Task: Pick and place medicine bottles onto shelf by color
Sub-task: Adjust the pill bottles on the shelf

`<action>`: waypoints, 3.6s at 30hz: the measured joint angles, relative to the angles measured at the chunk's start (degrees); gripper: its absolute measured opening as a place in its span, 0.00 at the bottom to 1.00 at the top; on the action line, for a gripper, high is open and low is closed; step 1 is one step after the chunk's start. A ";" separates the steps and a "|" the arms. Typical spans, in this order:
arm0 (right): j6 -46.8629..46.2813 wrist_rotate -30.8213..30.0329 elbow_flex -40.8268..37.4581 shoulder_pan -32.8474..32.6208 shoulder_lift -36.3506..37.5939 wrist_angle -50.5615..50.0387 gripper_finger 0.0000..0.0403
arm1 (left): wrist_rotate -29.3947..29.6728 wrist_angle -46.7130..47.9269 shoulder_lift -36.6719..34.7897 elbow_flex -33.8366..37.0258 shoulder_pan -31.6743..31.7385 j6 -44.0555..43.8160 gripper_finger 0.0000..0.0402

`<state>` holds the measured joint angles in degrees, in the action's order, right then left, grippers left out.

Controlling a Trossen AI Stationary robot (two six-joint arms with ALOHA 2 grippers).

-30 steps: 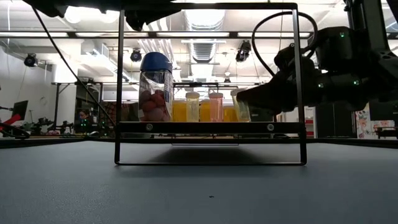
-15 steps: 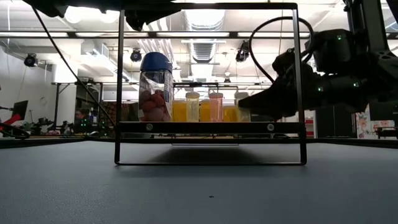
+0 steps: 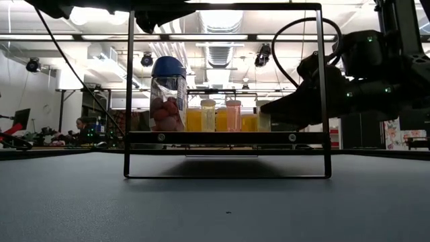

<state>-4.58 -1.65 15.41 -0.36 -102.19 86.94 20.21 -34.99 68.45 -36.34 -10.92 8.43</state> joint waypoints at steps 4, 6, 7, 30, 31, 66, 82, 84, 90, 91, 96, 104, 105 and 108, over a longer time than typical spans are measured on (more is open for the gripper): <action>-0.04 0.10 -0.56 0.00 1.70 -0.14 0.40 | 0.00 1.66 0.00 0.00 0.00 -0.55 0.55; -0.39 0.13 -0.80 0.00 2.94 -0.76 0.40 | -0.01 2.90 0.00 0.03 -0.16 -1.20 0.55; -0.64 0.14 -0.94 0.00 3.66 -1.54 0.40 | 0.00 3.51 0.00 0.03 -0.33 -1.95 0.55; 2.62 0.10 -1.08 -0.13 38.41 -39.05 0.34 | -8.21 37.09 0.28 -4.86 6.12 -5.84 0.26; 3.08 0.06 -1.08 -0.13 39.57 -40.03 0.34 | -9.02 37.10 0.28 -5.03 6.75 -4.95 0.23; 6.54 -6.12 -1.06 -0.13 37.61 -45.94 0.21 | -23.15 34.47 9.42 -5.26 13.92 -1.81 0.01; 7.48 -5.90 0.22 -0.13 37.63 -44.96 0.18 | -22.93 33.87 6.54 -7.01 13.92 1.04 0.02; 8.63 -5.88 2.24 -0.13 37.63 -46.40 0.17 | -22.91 33.17 5.19 -7.18 13.92 3.17 0.02; 9.82 -5.43 16.60 0.62 37.35 -69.87 0.13 | -22.82 28.78 1.19 -6.67 13.92 10.40 0.02; 9.76 -5.42 20.02 0.94 37.11 -76.36 0.12 | -22.80 27.40 0.49 -6.30 13.92 11.56 0.02; 8.69 -5.42 34.66 3.36 34.11 -98.21 0.10 | -22.78 23.90 -2.44 -3.35 13.92 17.30 0.02; 10.38 4.34 48.16 9.56 25.76 -104.64 0.09 | -22.80 21.40 -7.02 0.74 13.92 22.15 0.02; 10.40 5.37 49.96 10.38 24.07 -105.10 0.09 | -22.79 21.42 -7.60 1.05 13.92 23.60 0.02; 9.26 8.77 56.54 12.84 18.60 -107.14 0.09 | -22.77 21.04 -9.74 1.10 13.92 27.15 0.02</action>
<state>4.68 7.12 71.95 12.48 -83.59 -20.20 -2.57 -13.95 58.71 -35.24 3.01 35.58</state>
